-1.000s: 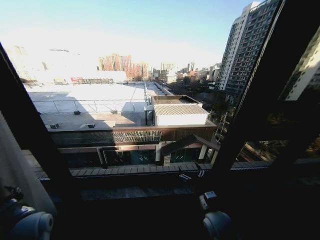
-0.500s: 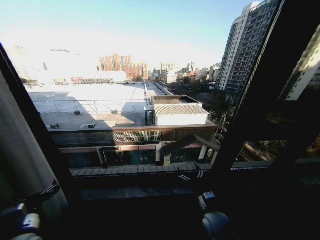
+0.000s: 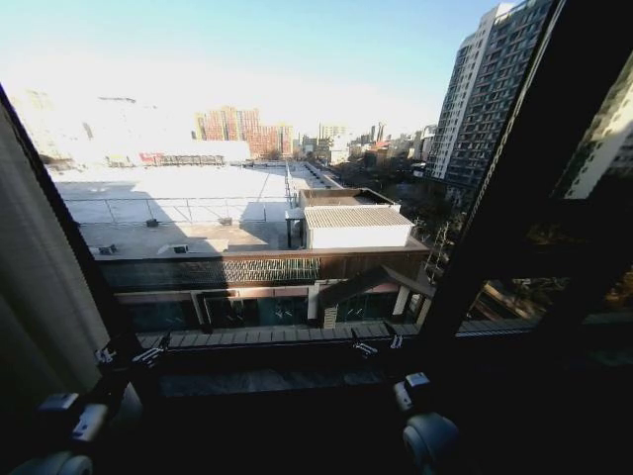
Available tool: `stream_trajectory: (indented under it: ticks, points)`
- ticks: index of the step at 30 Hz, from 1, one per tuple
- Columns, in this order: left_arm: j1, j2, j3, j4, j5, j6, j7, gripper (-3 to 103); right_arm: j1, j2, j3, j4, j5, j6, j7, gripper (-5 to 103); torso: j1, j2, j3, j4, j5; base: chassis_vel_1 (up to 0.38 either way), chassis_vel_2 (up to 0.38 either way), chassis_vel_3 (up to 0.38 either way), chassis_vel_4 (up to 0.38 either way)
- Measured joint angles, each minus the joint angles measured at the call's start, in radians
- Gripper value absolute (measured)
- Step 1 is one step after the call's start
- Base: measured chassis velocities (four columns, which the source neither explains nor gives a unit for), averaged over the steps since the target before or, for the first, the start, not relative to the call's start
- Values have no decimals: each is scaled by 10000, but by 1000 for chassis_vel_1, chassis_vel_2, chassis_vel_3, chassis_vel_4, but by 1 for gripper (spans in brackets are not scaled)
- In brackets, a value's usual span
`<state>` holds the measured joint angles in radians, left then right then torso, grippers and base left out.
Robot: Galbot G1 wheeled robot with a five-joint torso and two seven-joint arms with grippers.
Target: Open the curtains by pulling them apart, changing their state from closed to fully open.
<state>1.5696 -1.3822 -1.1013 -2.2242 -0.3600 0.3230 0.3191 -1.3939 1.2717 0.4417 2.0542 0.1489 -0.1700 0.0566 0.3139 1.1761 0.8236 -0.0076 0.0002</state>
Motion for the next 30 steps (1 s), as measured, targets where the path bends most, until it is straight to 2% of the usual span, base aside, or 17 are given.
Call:
stream_trajectory:
  ticks: [3, 6, 13, 14, 16, 17, 18, 23, 30]
  points:
    - [35, -23, -25, 120, -72, -17, 538, 100, 82, 39, -32, 33, 0, -298, -4, 100, 0, 0, 0, 0, 0, 0, 0, 0, 0]
    - [44, -16, -11, 151, -106, -21, 780, 100, 157, 87, -71, 50, 0, -454, -1, 100, 2, 0, 0, -1, 0, -27, -40, 19, 45]
    - [-51, 21, 66, 252, -112, -16, 803, 100, 257, 106, -72, 36, 0, -625, 27, 100, 2, -1, 0, -1, 1, -95, -150, 104, 140]
    - [-58, 33, 174, 236, -109, -17, 354, 100, 261, 86, -35, -8, 0, -631, 37, 100, 2, 0, 0, -1, -1, -170, -286, 140, 289]
    - [-59, 32, 263, 147, -91, 6, -135, 100, 266, 78, -7, -43, 0, -631, 45, 100, 3, 0, 0, -1, -3, -192, -292, 187, 289]
    - [-66, 20, 344, 11, -29, 78, -635, 100, 279, 81, 8, -69, 0, -631, 53, 100, 2, 0, 0, -1, 1, -214, -325, 225, 311]
    - [-66, 20, 344, 11, -29, 78, -635, 100, 279, 81, 8, -69, 0, -631, 53, 100, 2, 0, 0, -1, 1, -214, -325, 225, 311]
    - [-91, -15, 621, -244, 27, 119, -1453, 100, 304, 144, 4, -102, 0, -632, 63, 100, 2, -1, 0, -2, 1, -239, -370, 243, 376]
    - [-19, -31, 916, -238, 70, -192, -1619, 100, 302, 181, 3, -43, 0, -661, 188, 100, 3, -1, 0, -1, 0, -282, -413, 282, 417]
